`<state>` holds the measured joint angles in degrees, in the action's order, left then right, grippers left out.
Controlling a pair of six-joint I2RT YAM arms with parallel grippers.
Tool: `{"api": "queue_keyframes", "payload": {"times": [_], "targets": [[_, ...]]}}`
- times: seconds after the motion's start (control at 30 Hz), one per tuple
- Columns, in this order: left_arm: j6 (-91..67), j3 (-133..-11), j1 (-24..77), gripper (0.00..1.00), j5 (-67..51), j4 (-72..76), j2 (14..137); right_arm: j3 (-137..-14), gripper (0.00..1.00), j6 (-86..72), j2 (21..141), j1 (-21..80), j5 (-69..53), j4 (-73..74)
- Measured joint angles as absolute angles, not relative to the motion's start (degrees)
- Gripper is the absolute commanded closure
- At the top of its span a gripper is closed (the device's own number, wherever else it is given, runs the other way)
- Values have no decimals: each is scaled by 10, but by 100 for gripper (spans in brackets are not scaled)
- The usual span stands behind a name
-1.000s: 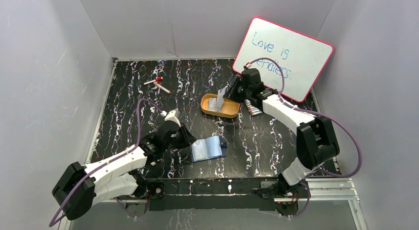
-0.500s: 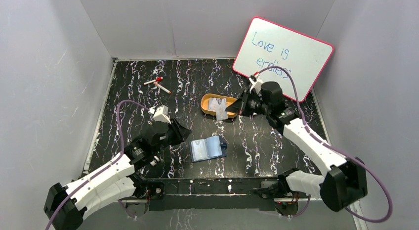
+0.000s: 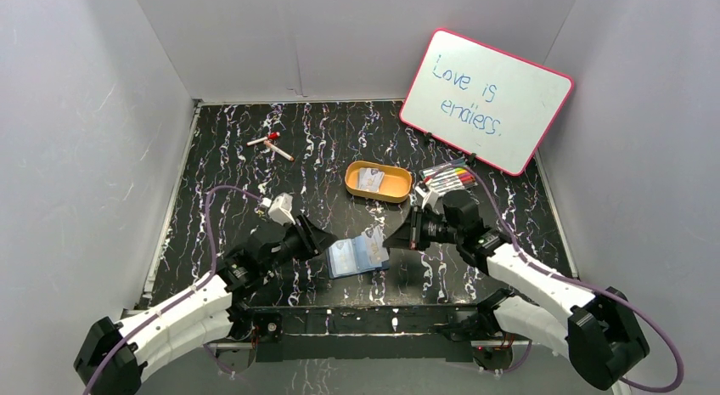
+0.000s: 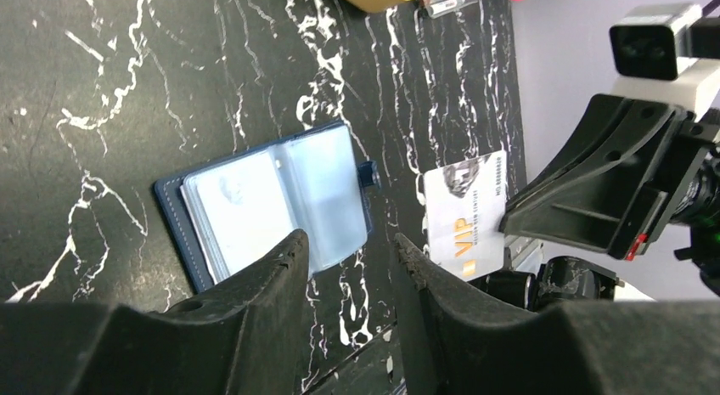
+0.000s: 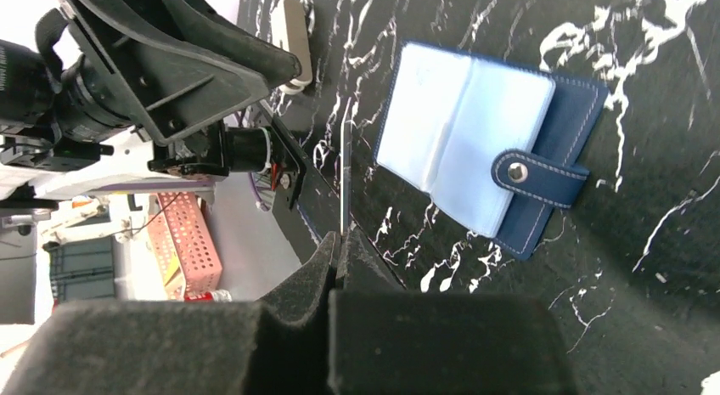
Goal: Put the credit cards into the card holder
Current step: Pick up the credit card from the storage box, then insert the credit card into the card holder.
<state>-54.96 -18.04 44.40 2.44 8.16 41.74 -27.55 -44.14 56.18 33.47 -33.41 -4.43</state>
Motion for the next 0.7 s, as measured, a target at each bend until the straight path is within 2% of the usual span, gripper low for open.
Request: {"api": "queue_keyframes", "payload": {"times": [0.13,0.4,0.7], "targets": [[-562,-167,444,66,8,93,441,-230,100,-490,579,368,-298,-106],[-565,-165,444,72,-13,98,506,-219,100,-543,649,421,-229,-209],[-564,-153,444,76,-15,102,537,-220,100,-560,721,429,-183,-246]]}}
